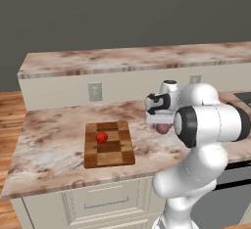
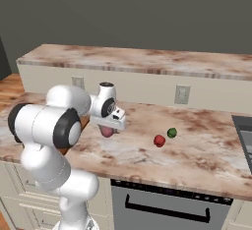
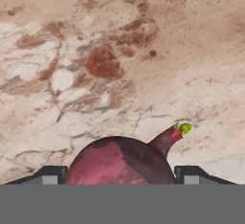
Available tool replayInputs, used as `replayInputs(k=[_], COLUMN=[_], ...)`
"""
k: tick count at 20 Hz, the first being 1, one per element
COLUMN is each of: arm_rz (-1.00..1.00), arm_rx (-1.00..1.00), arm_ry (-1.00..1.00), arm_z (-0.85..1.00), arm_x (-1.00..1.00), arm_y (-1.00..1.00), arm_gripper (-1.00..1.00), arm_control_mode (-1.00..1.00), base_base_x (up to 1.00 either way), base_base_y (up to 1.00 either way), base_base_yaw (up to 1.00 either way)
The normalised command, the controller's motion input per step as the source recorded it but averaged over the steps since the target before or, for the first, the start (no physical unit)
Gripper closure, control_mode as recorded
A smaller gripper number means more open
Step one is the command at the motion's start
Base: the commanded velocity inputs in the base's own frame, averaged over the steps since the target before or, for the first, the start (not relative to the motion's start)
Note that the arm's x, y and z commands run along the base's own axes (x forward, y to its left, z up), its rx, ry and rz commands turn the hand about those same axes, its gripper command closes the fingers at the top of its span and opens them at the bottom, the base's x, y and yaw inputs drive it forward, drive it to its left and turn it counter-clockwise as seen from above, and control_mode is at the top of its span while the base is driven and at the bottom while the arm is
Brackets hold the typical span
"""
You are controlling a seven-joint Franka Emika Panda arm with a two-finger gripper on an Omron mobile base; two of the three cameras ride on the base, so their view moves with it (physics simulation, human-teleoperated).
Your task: Place the avocado, onion, tomato, and bell pepper on the cutting board.
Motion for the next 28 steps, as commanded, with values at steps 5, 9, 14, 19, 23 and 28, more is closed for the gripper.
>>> replayInputs(k=[5, 9, 14, 19, 23, 28], arm_rz=[0.03, 0.08, 0.14, 0.14, 0.14, 0.16], arm_rx=[0.03, 0.05, 0.03, 0.0, 0.0, 0.0], arm_ry=[0.0, 0.0, 0.0, 0.0, 0.0, 0.0], arm_z=[0.69, 0.64, 0.45, 0.2, 0.01, 0.0], arm_x=[-0.13, -0.06, -0.09, 0.0, 0.0, 0.0], arm_y=[0.18, 0.4, 0.42, 0.53, 0.65, 0.7], arm_gripper=[1.0, 1.0, 1.0, 1.0, 1.0, 1.0], arm_control_mode=[-1.0, -1.0, -1.0, -1.0, -1.0, -1.0], base_base_x=[0.0, 0.0, 0.0, 0.0, 0.0, 0.0], base_base_y=[0.0, 0.0, 0.0, 0.0, 0.0, 0.0], base_base_yaw=[0.0, 0.0, 0.0, 0.0, 0.0, 0.0])
